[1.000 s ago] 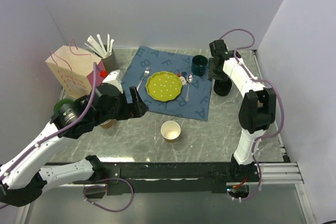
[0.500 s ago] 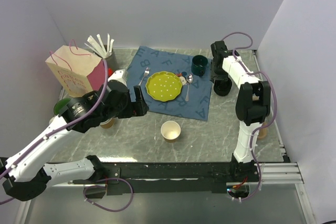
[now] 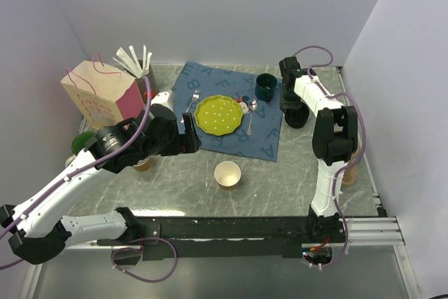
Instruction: Pack the takeout coffee
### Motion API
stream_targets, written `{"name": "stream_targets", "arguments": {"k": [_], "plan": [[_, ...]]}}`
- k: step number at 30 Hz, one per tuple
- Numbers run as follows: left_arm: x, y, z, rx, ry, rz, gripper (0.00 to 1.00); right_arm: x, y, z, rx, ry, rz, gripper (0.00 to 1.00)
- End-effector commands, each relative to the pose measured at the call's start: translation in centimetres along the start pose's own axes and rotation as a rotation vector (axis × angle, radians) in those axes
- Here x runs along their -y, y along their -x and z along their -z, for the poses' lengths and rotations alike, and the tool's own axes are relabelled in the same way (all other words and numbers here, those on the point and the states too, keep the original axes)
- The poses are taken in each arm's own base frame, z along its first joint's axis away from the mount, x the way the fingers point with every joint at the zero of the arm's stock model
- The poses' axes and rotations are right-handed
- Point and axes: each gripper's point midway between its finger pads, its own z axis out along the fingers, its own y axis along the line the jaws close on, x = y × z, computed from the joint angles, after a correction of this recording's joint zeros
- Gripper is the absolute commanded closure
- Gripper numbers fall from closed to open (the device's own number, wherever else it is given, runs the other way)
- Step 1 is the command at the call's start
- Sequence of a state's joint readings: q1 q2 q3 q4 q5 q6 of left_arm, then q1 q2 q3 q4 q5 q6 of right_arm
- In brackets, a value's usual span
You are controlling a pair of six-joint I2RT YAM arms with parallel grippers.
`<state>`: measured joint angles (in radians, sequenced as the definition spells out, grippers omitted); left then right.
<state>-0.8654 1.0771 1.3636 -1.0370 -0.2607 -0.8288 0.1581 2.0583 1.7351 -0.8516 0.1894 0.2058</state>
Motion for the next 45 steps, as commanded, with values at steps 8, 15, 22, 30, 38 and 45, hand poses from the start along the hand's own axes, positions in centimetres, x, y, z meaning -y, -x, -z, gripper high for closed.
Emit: {"name": "stream_targets", "arguments": {"k": [8,15,22,30,38,45], "plan": [[1.1,1.7,1.1,0.059,-0.051,-0.005,0.05,0.7,1.6,1.5,0.055,-0.005,-0.004,0.77],[1.5,1.5,1.2,0.062,-0.091,0.003,0.06,1.0,2.0,3.1,0.083,0.001,0.017,0.79],[1.6,0.9,1.1,0.043,-0.102,0.019,0.07,1.3,2.4,4.4,0.111,0.002,0.026,0.80],[2.1,0.7,1.3,0.032,-0.133,0.042,0.08,0.4,2.4,6.9,0.113,0.085,0.029,0.81],[6.0,2.5,2.1,0.043,-0.276,0.093,0.10,-6.9,0.6,21.2,0.297,0.695,0.043,0.83],[10.1,6.3,4.6,0.096,-0.467,0.105,0.18,-11.3,-6.9,35.7,0.401,1.389,0.194,0.82]]}}
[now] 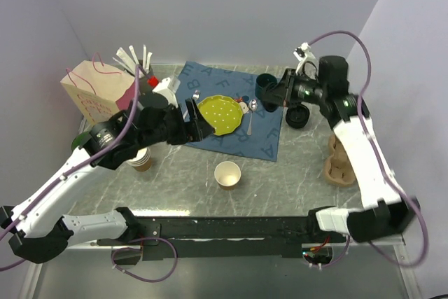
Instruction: Pack the takeout coffee
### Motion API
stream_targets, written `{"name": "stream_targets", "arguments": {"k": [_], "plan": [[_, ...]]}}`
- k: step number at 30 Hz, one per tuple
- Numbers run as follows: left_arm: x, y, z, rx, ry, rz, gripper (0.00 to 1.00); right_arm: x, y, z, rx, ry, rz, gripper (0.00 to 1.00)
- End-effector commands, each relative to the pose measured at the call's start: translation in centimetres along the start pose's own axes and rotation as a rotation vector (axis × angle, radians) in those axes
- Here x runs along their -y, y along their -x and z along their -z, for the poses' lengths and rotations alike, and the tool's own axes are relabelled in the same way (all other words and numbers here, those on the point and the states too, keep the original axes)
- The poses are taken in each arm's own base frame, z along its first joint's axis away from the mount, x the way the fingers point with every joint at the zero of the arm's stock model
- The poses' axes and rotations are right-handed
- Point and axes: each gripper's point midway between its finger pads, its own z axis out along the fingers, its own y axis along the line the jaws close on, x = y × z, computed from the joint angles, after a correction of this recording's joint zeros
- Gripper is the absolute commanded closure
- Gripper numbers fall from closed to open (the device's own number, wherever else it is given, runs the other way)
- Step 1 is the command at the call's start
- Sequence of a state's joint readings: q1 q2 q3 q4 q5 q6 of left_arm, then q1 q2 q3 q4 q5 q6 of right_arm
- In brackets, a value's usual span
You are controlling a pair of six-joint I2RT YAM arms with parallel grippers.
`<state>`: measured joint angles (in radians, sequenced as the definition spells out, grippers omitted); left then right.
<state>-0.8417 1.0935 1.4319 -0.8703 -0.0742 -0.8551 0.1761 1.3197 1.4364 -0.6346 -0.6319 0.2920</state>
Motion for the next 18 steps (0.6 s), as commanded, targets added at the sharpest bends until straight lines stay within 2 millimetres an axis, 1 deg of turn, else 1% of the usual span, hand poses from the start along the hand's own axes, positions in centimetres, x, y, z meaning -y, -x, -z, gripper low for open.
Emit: {"name": "stream_targets", "arguments": {"k": [1,2,3,4,5,6,8,9,11,12,13,15,16,18], "plan": [[5.2,3.6,1.6,0.072,-0.223,0.028,0.19,-10.0,-1.0,3.7,0.013,0.502,0.034,0.82],[6.3,3.4,1.9,0.049,-0.282,0.024,0.20,-10.9,-2.1,4.1,-0.016,0.558,0.031,0.82],[7.4,4.1,2.0,0.067,-0.334,0.024,0.21,-12.2,-2.3,5.4,0.002,0.598,0.061,0.82],[8.1,4.4,2.2,0.064,-0.375,0.035,0.22,-12.9,-2.3,5.8,0.010,0.622,0.063,0.82],[9.0,4.2,2.5,0.042,-0.426,0.033,0.23,-13.4,-2.9,6.1,0.002,0.642,0.068,0.82],[9.9,4.8,2.8,0.058,-0.473,0.035,0.25,-14.2,-3.1,6.8,0.002,0.663,0.080,0.82],[10.7,5.2,3.1,0.062,-0.519,0.048,0.27,-15.2,-3.6,7.2,-0.005,0.695,0.074,0.82],[10.9,4.8,3.0,0.051,-0.543,0.043,0.31,-15.6,-3.6,7.6,0.000,0.708,0.079,0.82],[11.5,5.0,3.4,0.069,-0.595,0.028,0.34,-16.1,-3.8,7.6,0.005,0.724,0.058,0.82],[11.5,4.1,3.0,0.036,-0.616,0.020,0.37,-16.6,-3.8,7.7,0.012,0.741,0.066,0.82],[12.1,4.3,3.4,0.048,-0.656,0.012,0.38,-16.9,-3.8,7.8,0.012,0.745,0.055,0.82],[11.9,3.7,2.8,0.026,-0.663,0.014,0.42,-17.5,-4.0,7.6,0.001,0.765,0.058,0.82],[11.7,3.4,2.1,0.007,-0.647,0.023,0.43,-17.7,-4.1,7.6,-0.002,0.772,0.058,0.82],[11.8,3.3,1.9,-0.007,-0.652,0.023,0.48,-18.1,-4.0,7.6,0.001,0.783,0.060,0.82]]}}
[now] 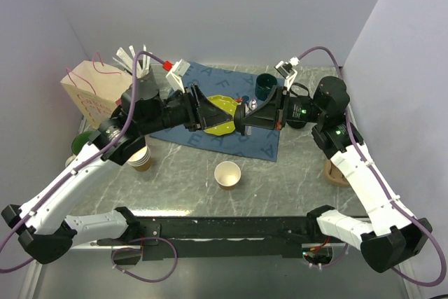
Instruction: Pack the takeout coffee
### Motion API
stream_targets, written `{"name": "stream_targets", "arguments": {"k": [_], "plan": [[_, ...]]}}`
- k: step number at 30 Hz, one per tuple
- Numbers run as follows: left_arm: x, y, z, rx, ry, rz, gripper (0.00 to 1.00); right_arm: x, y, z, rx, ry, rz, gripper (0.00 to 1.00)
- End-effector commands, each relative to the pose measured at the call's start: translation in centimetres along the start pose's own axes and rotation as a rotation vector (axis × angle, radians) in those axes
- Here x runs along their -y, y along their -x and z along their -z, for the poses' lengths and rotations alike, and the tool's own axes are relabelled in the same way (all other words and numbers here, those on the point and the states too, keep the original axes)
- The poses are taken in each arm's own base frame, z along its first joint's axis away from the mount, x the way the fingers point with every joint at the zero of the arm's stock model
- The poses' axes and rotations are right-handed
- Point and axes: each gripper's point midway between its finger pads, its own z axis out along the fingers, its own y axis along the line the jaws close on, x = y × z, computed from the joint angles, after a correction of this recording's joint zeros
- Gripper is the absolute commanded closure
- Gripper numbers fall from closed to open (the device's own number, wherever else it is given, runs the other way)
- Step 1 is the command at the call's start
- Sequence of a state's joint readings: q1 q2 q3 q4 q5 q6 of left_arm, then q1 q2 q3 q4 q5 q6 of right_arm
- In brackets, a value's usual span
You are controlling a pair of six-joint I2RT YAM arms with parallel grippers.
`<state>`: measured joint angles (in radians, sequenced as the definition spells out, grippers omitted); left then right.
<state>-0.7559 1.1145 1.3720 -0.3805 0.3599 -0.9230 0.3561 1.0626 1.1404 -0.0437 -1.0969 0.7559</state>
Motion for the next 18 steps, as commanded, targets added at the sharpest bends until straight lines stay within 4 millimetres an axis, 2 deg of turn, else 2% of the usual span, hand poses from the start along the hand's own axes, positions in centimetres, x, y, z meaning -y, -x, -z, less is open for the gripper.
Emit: {"name": "stream_targets", "arguments": {"k": [1,7,13,16,18], "plan": [[1.9,0.1,-0.4,-0.019,-0.110,-0.005,0.49,-2.7,0.9,-0.4,0.026,0.082,0.072,0.82],[1.4,0.3,-0.4,-0.001,-0.088,-0.015,0.48,-3.3,0.8,-0.8,0.021,0.111,0.073,0.82],[2.0,0.0,-0.6,-0.015,-0.144,0.008,0.64,-3.4,1.0,-1.1,0.022,0.121,0.072,0.82],[2.5,-0.3,-0.5,-0.036,-0.179,0.021,0.76,-3.3,1.0,-1.3,0.018,0.119,0.065,0.82],[3.0,-0.3,-0.4,-0.046,-0.201,0.028,0.88,-3.3,1.1,-1.3,0.025,0.115,0.066,0.81]]}}
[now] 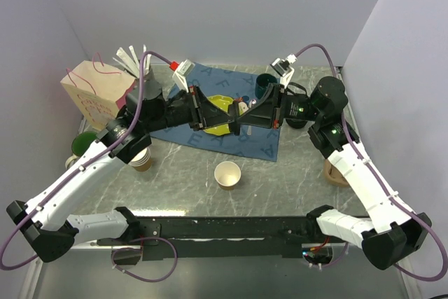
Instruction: Pack the takeout coffee
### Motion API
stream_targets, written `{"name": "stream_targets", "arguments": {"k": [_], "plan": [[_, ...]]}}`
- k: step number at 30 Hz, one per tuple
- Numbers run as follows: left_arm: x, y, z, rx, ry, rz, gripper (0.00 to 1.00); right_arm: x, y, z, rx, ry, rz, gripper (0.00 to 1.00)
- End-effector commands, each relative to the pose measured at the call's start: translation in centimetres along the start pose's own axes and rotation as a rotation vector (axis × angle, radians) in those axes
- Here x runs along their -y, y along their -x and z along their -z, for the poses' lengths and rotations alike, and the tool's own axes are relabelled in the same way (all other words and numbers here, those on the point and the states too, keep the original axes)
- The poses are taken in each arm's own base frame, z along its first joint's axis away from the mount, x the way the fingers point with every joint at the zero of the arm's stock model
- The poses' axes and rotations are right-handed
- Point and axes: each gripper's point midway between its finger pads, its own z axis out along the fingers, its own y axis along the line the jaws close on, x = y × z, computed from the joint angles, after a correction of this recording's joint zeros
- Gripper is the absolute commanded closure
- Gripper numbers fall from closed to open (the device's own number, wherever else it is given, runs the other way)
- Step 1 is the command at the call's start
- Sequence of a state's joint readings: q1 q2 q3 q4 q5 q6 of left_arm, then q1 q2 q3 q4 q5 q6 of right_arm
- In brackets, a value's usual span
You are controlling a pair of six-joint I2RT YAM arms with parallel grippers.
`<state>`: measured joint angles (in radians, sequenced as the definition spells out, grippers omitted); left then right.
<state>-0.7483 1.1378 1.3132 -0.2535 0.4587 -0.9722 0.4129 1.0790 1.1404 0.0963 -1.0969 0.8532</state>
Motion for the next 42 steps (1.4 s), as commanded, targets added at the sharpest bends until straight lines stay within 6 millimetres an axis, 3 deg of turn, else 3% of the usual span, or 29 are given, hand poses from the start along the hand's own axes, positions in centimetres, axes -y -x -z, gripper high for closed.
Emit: {"name": "stream_targets", "arguments": {"k": [1,3,5,6,7,9,10,12,14,17,18,20,21,23,24,25,32,40,42], "plan": [[2.9,0.6,0.8,0.006,-0.120,-0.012,0.94,-1.1,0.7,-0.2,0.023,0.028,0.054,0.78],[2.7,0.9,1.0,0.020,-0.100,-0.015,0.99,-0.8,0.5,-0.1,0.025,0.006,0.038,0.69],[1.6,0.8,1.3,0.015,-0.034,-0.032,0.99,-0.8,0.6,0.2,0.041,-0.028,0.031,0.52],[0.5,1.4,1.3,0.045,0.031,-0.042,0.99,0.0,-0.1,0.5,0.029,-0.075,-0.003,0.35],[-0.8,1.0,2.0,0.027,0.127,-0.030,0.99,0.4,0.3,0.7,0.060,-0.128,-0.003,0.25],[-2.4,1.1,2.6,0.023,0.224,-0.089,0.99,1.5,-1.0,1.8,0.043,-0.238,-0.033,0.05],[-3.5,1.8,3.2,0.055,0.300,-0.100,0.99,1.9,-0.4,2.3,0.078,-0.303,-0.021,0.00],[-5.8,0.8,4.1,0.018,0.419,-0.097,0.99,2.8,-1.8,4.1,0.071,-0.438,-0.033,0.00],[-8.0,-0.3,4.8,-0.018,0.525,-0.045,0.99,3.6,-1.6,6.2,0.121,-0.588,-0.001,0.00],[-10.8,-2.3,4.1,-0.084,0.663,-0.004,0.99,5.0,-2.8,10.2,0.143,-0.835,-0.019,0.00],[-12.1,-4.8,3.6,-0.172,0.741,-0.002,0.99,5.2,-3.2,11.2,0.145,-0.885,-0.022,0.00],[-12.9,-5.8,3.2,-0.201,0.837,0.014,0.99,5.1,-4.4,12.9,0.128,-0.961,-0.021,0.00],[-14.1,-8.1,3.0,-0.288,0.923,0.021,0.99,5.2,-4.6,13.5,0.127,-0.988,-0.018,0.00],[-13.3,-8.2,1.9,-0.274,0.957,0.028,0.99,4.4,-5.2,14.2,0.104,-1.000,-0.008,0.00],[-13.4,-9.7,1.1,-0.315,0.986,0.011,0.99,4.0,-5.2,14.4,0.106,-1.003,-0.001,0.00],[-13.1,-10.0,1.1,-0.322,1.007,0.011,0.99,3.6,-5.4,14.8,0.116,-1.006,0.008,0.00],[-15.7,-13.7,-1.4,-0.384,1.101,0.081,0.99,0.9,-5.9,16.7,0.221,-0.988,0.077,0.00],[-17.1,-14.0,-4.7,-0.370,1.093,0.031,0.99,-0.8,-4.8,17.7,0.291,-0.998,0.132,0.00],[-18.4,-14.8,-4.8,-0.399,1.142,0.032,0.99,-1.1,-4.4,17.7,0.281,-0.996,0.157,0.00]]}}
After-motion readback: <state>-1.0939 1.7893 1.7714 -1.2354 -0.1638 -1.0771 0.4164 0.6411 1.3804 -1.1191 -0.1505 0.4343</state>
